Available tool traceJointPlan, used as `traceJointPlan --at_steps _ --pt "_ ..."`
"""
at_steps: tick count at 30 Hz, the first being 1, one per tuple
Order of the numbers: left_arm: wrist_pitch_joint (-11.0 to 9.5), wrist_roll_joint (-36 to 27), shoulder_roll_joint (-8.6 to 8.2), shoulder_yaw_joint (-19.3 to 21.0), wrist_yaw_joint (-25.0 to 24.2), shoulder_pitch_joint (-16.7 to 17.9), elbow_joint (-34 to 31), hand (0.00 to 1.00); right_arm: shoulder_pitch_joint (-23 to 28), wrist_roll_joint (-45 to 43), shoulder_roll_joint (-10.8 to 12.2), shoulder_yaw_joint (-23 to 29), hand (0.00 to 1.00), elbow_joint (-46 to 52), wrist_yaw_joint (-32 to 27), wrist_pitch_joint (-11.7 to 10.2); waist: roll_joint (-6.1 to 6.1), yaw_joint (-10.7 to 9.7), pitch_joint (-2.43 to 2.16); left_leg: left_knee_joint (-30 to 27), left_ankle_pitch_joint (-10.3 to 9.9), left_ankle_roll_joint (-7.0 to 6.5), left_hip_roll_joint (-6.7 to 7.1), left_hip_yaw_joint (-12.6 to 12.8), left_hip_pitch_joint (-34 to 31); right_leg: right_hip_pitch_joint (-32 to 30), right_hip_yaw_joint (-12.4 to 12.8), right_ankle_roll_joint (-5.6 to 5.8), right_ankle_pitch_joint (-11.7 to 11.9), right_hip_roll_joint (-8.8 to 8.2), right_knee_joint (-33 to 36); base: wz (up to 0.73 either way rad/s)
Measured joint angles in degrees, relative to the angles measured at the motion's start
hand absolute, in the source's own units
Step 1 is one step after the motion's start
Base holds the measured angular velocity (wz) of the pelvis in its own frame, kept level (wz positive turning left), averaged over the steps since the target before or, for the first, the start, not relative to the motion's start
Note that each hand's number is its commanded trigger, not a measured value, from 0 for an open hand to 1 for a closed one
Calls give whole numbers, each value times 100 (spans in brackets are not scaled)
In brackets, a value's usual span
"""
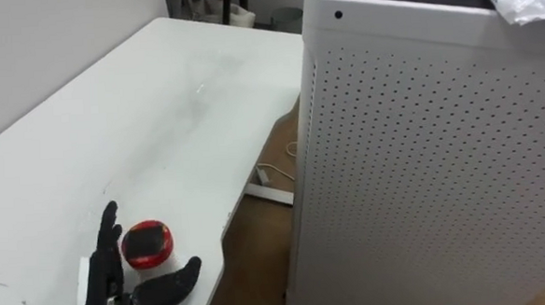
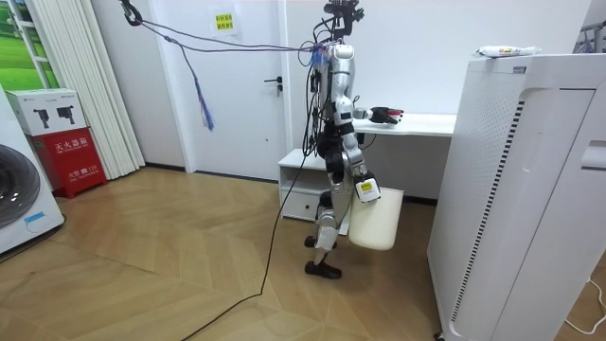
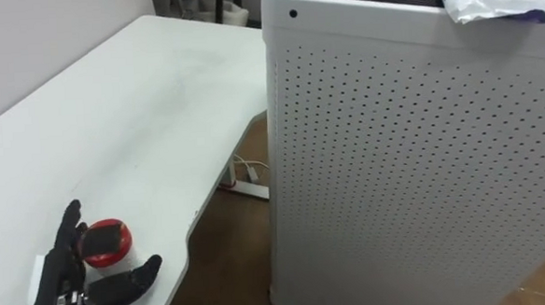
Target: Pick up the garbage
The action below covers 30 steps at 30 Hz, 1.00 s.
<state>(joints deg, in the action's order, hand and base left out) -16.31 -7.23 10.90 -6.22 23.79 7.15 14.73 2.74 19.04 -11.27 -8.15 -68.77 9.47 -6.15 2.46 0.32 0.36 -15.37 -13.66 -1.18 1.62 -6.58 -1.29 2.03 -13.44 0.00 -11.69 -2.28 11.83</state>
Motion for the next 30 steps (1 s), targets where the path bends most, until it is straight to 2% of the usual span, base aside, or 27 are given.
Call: traceJointPlan --at_steps 5,14,19,24,26,28,30 --pt "-20 -9 11 183 104 -5 127 100 3 -143 0 28 100 6 -6 0 -3 -3 -7 3 6 -10 4 -1 15 16 3 3 6 -5 -1 0" --pt "-126 -14 34 209 131 -99 447 100 12 -162 0 34 100 11 0 -1 2 0 -2 87 13 -23 1 84 177 128 74 11 10 -6 -16 -3" --pt "-121 -14 38 177 112 -97 471 100 13 -159 0 34 100 12 2 2 3 -5 0 90 16 -28 -3 163 186 123 90 23 17 -14 -13 -3" --pt "-115 -30 31 164 -56 -117 470 100 16 -140 5 33 100 56 4 5 -15 -16 5 82 18 -31 -8 215 143 79 116 32 27 -18 -6 0" --pt "-116 -309 -25 107 -241 -127 429 100 15 -139 12 20 100 116 11 5 -30 -21 5 67 20 -35 -12 295 136 82 116 38 30 -32 -1 0" --pt "-107 -422 -40 -81 -460 -187 408 100 14 -146 12 0 100 175 11 4 -37 -24 4 47 30 -52 -42 350 102 74 96 44 34 -55 1 6" --pt "15 -698 -47 -261 -710 -199 193 100 -4 -175 38 -8 100 286 10 2 -44 -24 2 40 36 -62 -52 420 54 -10 113 51 38 -57 34 -2"
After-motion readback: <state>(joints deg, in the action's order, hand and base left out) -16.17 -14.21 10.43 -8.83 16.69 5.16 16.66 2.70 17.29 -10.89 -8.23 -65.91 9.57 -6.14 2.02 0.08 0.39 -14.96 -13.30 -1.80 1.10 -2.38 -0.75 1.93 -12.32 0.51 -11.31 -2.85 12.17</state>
